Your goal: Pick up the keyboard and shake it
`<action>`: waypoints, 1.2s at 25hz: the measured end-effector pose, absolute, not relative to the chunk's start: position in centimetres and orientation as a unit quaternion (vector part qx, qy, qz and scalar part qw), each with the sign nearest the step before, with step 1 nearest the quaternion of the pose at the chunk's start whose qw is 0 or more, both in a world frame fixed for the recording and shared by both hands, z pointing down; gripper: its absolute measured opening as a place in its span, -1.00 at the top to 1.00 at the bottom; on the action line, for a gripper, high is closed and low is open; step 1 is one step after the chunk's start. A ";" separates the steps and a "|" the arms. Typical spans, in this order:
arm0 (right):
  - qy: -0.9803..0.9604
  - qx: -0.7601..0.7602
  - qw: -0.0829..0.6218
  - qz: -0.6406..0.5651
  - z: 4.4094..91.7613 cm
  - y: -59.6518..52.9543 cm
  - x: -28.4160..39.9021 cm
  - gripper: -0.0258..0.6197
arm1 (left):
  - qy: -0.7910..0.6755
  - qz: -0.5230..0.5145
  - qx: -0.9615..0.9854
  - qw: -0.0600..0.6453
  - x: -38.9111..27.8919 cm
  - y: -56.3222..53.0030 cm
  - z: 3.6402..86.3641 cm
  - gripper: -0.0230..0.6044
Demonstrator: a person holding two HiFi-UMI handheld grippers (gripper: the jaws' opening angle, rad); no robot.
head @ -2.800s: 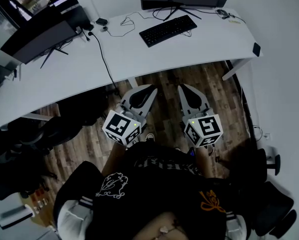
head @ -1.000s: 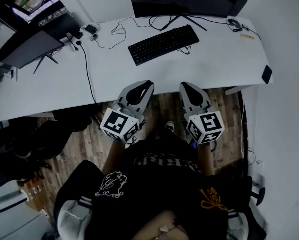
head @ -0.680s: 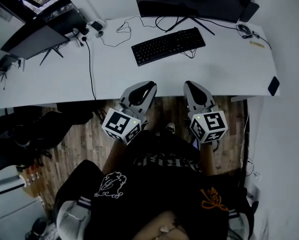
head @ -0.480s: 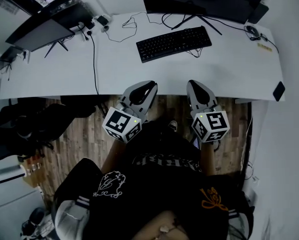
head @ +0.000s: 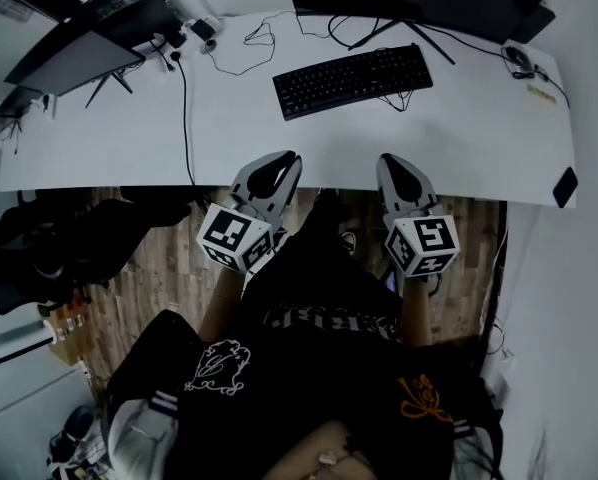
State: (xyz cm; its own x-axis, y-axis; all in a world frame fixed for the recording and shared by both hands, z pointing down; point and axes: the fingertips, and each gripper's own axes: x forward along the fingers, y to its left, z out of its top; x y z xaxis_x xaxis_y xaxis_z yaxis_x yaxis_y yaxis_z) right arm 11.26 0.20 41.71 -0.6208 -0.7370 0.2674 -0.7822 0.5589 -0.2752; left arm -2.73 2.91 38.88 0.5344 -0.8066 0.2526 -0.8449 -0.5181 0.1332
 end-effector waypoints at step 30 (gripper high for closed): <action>-0.841 0.426 0.226 0.246 57.6 -23.6 15.0 0.35 | -0.438 0.184 0.823 0.312 -16.3 -18.7 62.3 0.14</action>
